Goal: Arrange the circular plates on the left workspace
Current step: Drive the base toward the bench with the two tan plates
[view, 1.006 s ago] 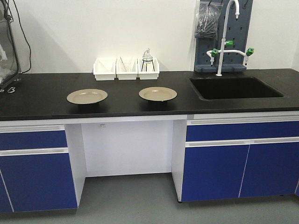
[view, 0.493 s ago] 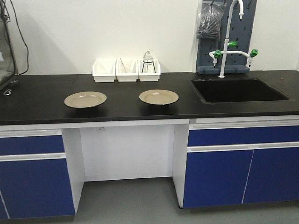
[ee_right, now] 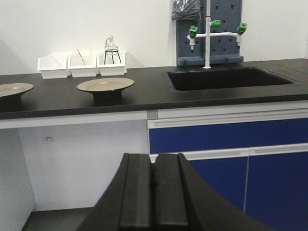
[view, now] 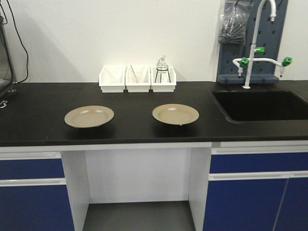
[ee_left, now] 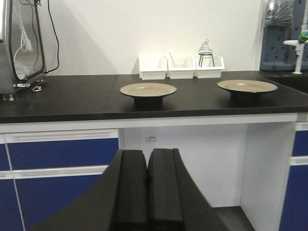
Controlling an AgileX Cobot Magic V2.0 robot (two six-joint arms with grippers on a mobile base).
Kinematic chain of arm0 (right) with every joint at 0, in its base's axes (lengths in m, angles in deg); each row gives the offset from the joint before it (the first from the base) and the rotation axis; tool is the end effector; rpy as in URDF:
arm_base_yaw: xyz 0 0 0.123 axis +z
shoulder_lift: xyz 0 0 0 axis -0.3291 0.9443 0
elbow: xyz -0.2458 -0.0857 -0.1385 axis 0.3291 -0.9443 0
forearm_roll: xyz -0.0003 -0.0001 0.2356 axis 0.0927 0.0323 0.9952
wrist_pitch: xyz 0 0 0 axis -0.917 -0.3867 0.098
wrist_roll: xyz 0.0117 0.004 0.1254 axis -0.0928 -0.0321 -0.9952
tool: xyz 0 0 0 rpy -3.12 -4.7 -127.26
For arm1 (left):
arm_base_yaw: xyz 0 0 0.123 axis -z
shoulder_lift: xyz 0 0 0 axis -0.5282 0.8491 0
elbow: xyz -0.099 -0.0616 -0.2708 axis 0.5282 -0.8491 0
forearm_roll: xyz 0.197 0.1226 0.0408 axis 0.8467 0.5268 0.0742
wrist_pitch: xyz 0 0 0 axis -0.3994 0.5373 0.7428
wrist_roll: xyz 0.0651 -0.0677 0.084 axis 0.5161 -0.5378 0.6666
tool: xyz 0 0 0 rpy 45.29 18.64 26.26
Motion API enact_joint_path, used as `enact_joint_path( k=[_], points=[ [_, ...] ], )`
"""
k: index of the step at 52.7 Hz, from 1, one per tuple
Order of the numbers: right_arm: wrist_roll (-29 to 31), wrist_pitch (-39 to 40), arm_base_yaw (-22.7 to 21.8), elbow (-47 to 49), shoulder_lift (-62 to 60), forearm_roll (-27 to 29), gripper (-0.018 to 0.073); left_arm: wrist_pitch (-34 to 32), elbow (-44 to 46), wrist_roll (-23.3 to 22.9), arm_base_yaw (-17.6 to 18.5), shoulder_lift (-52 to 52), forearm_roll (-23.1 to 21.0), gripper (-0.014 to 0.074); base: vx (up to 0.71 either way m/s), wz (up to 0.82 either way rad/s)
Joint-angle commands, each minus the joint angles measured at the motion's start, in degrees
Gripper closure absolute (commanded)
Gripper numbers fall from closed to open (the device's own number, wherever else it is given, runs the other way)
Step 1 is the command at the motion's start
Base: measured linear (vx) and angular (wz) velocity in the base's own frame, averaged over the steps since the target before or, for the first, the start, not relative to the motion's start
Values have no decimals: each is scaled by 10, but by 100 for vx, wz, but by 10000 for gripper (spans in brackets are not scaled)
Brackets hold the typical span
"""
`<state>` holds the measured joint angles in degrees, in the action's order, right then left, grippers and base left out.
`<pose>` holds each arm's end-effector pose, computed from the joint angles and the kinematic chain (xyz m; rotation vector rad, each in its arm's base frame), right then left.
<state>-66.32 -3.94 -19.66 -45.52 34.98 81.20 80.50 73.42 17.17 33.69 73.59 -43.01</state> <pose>0.0656 -0.0013 0.1978 0.0237 1.5718 0.0018 0.0654 -0.0016 0.2025 0.0445 1.5374 0.0016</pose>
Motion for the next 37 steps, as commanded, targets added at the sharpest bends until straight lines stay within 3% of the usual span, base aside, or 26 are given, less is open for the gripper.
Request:
enact_joint_path(
  k=[1,37],
  points=[
    [3,46,-2,-12,-8,-4,558,-47,-12,-4,3,-9,2,594,42,10],
    [3,46,-1,-12,-8,-4,558,-47,-12,-4,3,-9,2,594,48,11]
  ],
)
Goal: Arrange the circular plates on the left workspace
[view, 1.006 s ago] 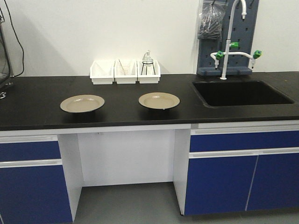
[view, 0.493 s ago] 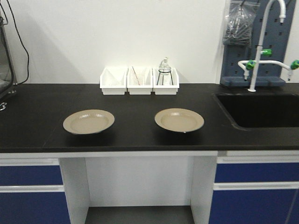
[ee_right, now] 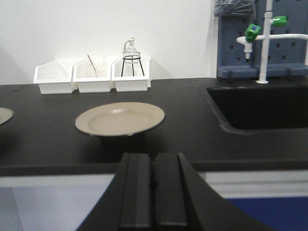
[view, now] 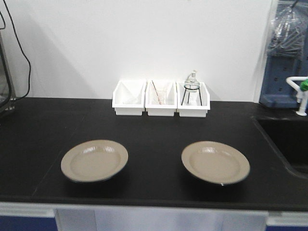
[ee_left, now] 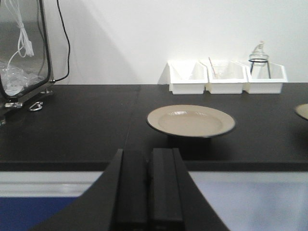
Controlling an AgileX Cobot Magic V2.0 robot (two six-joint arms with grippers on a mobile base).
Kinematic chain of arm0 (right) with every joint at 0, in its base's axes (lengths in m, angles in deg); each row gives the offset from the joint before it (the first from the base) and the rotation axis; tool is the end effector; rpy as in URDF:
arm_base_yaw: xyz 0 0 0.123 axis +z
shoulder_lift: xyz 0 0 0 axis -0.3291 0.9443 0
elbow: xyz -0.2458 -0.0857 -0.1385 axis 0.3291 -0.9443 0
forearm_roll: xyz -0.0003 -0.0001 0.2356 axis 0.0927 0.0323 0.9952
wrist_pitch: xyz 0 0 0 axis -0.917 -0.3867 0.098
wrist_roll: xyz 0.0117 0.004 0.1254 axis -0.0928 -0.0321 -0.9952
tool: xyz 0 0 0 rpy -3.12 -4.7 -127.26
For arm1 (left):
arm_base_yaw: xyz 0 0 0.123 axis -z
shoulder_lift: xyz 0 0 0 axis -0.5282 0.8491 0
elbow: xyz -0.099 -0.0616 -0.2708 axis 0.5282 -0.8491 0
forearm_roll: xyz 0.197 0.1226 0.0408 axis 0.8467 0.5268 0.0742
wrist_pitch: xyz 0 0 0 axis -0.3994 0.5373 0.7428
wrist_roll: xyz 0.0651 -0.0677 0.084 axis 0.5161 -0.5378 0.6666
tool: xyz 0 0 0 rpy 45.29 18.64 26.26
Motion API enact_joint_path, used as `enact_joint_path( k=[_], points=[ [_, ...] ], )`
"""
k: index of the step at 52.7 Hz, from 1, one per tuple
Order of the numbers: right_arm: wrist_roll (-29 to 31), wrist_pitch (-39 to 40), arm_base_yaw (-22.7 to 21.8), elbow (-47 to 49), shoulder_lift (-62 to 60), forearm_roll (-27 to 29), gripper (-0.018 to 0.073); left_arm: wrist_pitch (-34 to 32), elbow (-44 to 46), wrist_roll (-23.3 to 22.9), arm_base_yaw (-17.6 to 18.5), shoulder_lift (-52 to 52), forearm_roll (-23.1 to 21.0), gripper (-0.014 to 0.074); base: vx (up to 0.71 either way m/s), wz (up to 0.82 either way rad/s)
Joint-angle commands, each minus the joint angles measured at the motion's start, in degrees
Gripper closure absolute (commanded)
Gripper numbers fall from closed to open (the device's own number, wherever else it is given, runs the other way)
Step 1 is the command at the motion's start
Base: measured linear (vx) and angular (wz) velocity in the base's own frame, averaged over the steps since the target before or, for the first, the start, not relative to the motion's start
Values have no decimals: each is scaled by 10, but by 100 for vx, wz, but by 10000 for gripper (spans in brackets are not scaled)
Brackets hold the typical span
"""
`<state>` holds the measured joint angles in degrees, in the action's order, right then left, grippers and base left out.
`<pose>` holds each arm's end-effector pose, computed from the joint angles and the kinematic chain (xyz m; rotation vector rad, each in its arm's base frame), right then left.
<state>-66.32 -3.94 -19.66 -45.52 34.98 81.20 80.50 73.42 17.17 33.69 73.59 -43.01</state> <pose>0.0656 -0.0013 0.1978 0.0237 1.5718 0.0018 0.0654 -0.0016 0.2025 0.0445 1.5374 0.0016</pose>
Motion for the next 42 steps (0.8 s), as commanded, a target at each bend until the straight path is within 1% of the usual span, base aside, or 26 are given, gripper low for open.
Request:
enact_joint_path(
  k=[1,24,42],
  points=[
    [3,46,-1,-12,-8,-4,558,-47,-12,-4,3,-9,2,594,51,7],
    [3,46,-1,-12,-8,-4,558,-47,-12,-4,3,-9,2,594,46,0],
    [3,46,-1,-12,-8,-4,558,-47,-12,-4,3,-9,2,594,26,-10]
  ],
)
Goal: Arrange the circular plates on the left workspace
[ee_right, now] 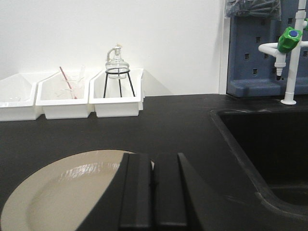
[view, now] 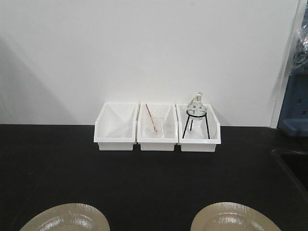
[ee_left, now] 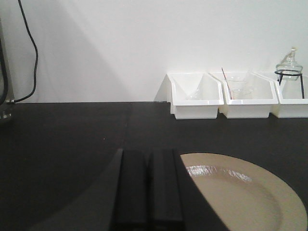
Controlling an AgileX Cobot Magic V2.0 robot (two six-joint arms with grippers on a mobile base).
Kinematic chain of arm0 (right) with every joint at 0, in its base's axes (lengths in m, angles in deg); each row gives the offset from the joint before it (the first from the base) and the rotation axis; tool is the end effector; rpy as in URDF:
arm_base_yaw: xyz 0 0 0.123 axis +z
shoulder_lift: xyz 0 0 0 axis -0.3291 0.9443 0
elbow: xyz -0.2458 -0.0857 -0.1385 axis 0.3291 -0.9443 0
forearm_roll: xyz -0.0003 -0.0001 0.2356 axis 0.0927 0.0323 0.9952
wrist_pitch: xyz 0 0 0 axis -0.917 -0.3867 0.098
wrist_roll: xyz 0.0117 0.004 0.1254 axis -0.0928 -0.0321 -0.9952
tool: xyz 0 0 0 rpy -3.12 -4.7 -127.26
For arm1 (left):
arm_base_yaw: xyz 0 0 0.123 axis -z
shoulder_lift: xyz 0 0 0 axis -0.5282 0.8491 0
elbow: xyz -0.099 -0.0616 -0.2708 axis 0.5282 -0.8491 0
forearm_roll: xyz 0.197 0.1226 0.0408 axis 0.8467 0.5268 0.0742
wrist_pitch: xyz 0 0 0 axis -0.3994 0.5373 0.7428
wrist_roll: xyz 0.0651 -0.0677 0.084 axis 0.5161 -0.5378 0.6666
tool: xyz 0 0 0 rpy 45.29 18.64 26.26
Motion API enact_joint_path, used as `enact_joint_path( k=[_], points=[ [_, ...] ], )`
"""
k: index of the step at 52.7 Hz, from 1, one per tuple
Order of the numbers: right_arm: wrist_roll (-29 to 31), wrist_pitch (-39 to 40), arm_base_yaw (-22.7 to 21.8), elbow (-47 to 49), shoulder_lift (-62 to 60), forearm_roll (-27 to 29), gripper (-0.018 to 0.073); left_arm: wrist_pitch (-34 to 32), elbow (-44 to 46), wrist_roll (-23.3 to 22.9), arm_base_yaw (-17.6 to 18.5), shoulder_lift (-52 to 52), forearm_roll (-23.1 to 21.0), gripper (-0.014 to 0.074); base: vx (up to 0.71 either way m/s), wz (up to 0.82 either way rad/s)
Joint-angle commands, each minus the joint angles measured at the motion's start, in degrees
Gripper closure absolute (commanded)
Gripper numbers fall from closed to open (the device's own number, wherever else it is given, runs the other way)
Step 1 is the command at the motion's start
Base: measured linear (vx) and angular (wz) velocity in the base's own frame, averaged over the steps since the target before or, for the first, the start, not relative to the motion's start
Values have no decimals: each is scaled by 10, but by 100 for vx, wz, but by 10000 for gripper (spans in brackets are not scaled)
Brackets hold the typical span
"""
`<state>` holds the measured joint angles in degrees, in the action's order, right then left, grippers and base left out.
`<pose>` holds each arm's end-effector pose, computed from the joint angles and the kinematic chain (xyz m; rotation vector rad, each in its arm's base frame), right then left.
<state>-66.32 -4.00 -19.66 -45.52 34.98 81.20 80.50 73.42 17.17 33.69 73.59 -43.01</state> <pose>0.0656 -0.0013 0.1976 0.0238 1.5728 0.0017 0.0654 -0.0016 0.2025 0.0445 1.5374 0.0016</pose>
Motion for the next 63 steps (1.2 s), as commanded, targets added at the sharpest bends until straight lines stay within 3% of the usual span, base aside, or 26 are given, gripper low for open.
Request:
enact_joint_path(
  k=[1,36,53,63],
  points=[
    [3,46,-1,-12,-8,-4,558,-47,-12,-4,3,-9,2,594,14,-8],
    [3,46,-1,-12,-8,-4,558,-47,-12,-4,3,-9,2,594,3,-2],
    [3,46,-1,-12,-8,-4,558,-120,-5,-7,3,-9,2,594,0,0],
    [3,46,-1,-12,-8,-4,558,-126,-5,-7,3,-9,2,594,0,0]
  ],
)
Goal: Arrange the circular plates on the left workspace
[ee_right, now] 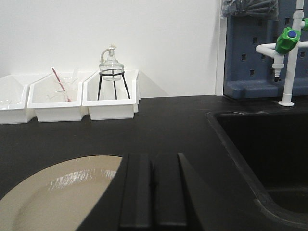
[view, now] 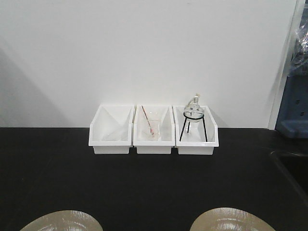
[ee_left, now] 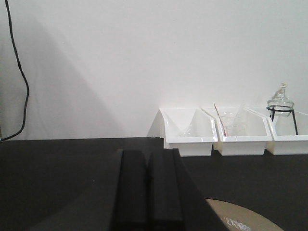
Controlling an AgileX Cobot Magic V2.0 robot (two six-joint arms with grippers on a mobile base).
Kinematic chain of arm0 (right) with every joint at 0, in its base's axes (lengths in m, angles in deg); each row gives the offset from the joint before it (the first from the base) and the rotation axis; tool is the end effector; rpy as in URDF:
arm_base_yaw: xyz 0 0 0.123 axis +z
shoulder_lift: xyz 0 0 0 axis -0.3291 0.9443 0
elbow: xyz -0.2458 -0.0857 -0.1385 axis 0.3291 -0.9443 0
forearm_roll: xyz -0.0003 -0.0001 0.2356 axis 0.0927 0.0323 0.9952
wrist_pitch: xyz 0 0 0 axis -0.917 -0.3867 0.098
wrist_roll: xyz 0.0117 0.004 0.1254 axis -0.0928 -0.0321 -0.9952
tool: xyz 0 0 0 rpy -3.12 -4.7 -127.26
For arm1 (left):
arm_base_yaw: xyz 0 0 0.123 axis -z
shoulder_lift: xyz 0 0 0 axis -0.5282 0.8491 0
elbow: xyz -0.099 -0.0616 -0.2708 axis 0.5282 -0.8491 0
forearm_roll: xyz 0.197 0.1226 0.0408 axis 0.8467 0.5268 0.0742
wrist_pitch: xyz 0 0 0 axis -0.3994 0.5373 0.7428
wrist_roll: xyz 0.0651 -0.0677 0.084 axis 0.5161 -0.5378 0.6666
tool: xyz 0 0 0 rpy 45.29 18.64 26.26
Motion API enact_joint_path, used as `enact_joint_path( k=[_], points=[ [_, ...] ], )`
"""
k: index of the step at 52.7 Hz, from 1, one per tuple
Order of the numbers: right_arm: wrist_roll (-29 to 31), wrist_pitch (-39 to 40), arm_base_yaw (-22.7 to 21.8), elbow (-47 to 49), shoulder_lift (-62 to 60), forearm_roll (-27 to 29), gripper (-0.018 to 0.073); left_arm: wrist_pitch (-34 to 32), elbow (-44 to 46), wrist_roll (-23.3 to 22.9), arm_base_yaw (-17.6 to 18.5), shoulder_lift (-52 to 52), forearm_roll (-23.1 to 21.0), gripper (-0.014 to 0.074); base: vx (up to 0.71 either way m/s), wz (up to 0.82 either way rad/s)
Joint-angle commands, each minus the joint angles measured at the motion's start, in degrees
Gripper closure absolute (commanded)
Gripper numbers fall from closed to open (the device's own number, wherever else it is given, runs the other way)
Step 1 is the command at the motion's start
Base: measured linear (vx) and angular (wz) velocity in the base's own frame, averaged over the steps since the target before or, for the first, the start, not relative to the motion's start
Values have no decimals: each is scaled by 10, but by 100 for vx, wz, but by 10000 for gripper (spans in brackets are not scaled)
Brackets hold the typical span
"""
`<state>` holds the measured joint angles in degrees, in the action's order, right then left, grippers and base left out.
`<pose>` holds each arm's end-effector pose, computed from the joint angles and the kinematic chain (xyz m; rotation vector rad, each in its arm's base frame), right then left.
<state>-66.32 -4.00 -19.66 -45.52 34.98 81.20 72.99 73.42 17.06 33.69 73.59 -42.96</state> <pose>0.0656 -0.0013 0.1976 0.0238 1.5728 0.0017 0.0637 -0.0030 0.2188 0.0492 1.4067 -0.0081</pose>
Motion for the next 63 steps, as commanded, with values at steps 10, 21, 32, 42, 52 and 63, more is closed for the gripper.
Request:
enact_joint_path(
  k=[10,21,32,42,52,63],
  points=[
    [-1,101,-1,-10,-8,1,558,-59,-5,-19,3,-9,-3,594,0,0],
    [-8,144,-1,47,12,58,558,69,116,-121,3,21,-63,594,0,0],
    [23,115,-2,178,173,56,558,176,340,-123,3,241,-59,594,0,0],
    [21,121,-1,251,363,57,558,286,477,-126,3,456,-108,594,0,0],
    [19,119,-1,250,400,58,558,339,481,-88,3,523,-136,568,0,0],
    [19,119,-1,250,399,58,558,368,481,35,3,576,-249,316,0,0]
  ],
)
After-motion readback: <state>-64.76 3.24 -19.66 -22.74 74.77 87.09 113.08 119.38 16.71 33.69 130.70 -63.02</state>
